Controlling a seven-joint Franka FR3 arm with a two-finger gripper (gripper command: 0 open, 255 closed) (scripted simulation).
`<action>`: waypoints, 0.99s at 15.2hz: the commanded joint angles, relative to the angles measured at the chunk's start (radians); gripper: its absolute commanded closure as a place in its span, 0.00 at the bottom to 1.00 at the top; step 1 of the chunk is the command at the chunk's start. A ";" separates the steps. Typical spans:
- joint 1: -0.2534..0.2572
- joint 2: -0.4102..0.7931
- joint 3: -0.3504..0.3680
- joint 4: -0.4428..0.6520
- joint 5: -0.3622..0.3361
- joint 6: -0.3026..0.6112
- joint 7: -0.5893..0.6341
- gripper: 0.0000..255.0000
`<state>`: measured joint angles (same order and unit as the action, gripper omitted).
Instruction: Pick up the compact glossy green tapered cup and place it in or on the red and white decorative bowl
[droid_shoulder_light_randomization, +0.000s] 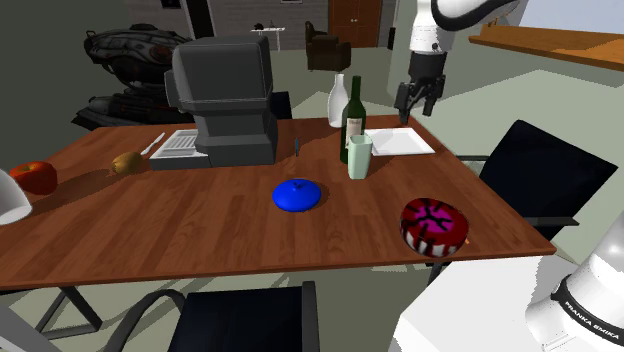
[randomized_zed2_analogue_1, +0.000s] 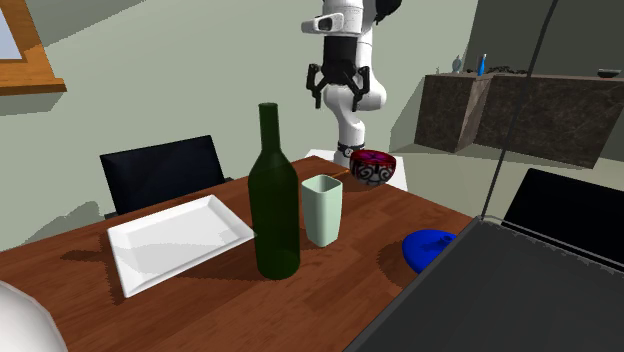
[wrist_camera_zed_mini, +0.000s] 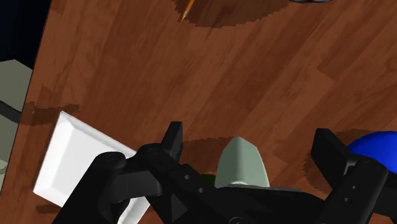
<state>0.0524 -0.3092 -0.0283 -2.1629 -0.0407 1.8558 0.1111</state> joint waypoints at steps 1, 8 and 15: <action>0.003 0.088 -0.001 0.053 0.006 0.024 -0.005 0.00; 0.015 0.376 0.008 0.271 0.028 0.055 -0.010 0.00; 0.023 0.674 0.020 0.563 0.045 0.023 -0.014 0.00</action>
<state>0.0740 0.3195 -0.0100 -1.6407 0.0021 1.8796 0.0970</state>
